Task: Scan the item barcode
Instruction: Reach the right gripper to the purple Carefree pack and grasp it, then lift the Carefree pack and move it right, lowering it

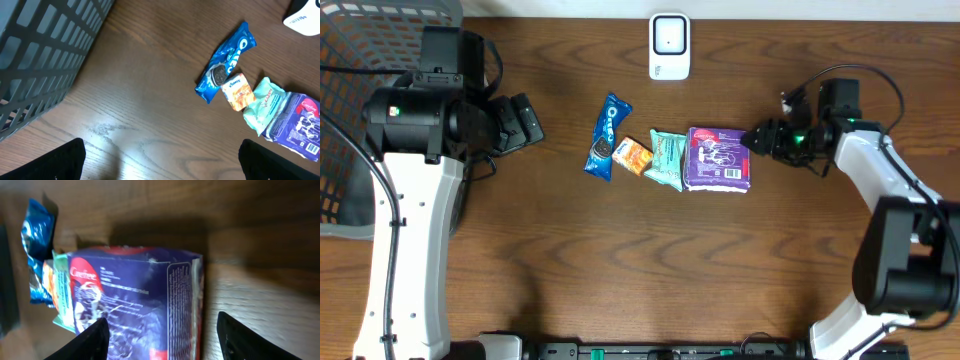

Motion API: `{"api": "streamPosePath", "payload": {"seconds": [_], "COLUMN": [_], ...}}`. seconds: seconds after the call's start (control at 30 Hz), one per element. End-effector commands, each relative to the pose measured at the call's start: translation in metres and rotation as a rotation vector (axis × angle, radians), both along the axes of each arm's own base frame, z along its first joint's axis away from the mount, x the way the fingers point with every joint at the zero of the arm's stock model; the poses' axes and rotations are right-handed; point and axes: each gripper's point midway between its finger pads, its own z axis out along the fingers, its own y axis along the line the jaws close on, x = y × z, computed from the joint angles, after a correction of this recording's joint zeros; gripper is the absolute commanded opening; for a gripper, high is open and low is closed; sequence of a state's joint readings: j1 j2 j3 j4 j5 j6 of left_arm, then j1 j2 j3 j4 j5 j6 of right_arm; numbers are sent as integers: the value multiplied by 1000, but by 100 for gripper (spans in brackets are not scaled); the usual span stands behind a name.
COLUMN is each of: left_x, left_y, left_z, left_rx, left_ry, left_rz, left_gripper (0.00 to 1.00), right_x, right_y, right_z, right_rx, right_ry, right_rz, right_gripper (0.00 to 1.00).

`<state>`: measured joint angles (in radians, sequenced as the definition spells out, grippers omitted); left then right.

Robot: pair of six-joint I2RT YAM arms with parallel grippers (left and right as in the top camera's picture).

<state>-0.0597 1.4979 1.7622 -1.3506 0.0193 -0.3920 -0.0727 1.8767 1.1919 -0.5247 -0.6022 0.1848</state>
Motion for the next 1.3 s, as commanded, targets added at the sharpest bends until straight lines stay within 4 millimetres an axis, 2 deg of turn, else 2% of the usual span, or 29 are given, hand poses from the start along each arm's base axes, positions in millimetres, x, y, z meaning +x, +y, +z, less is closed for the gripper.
{"api": "streamPosePath", "payload": {"seconds": [0.0, 0.27, 0.33, 0.43, 0.47, 0.6, 0.7, 0.77, 0.9, 1.03, 1.13, 1.27], "left_x": [1, 1, 1, 1, 1, 1, 1, 1, 1, 1, 1, 1], "left_y": [4, 4, 4, 4, 4, 4, 4, 4, 4, 4, 4, 4], "left_z": [-1, -1, -1, -1, -1, -1, -1, -1, -1, -1, -1, -1], "left_rx": [18, 17, 17, 17, 18, 18, 17, 18, 17, 17, 17, 18], "left_ry": [5, 5, 5, 5, 5, 5, 5, 5, 5, 5, 5, 5], "left_rz": [4, 5, 5, 5, 4, 4, 5, 4, 5, 5, 5, 4], "left_gripper": [98, 98, 98, 98, 98, 98, 98, 98, 98, 98, 98, 98], "right_x": [2, 4, 5, 5, 6, 9, 11, 11, 3, -14, -32, -51], "right_y": [13, 15, 15, 12, 10, 0, -24, -47, -95, -138, -173, -208], "right_z": [-7, -28, -33, -36, -36, -22, -4, 12, 58, 103, 128, 139], "right_rx": [74, 93, 93, 79, 76, 68, -39, -174, -469, -737, -922, -1120], "right_ry": [0, 25, 29, 35, 34, 16, 6, -4, -60, -105, -96, -58], "right_rz": [61, 65, 64, 56, 51, 19, -37, -90, -212, -354, -546, -725], "right_gripper": [62, 50, 39, 8, 1, 1, 1, 1, 1, 1, 1, 1]}}
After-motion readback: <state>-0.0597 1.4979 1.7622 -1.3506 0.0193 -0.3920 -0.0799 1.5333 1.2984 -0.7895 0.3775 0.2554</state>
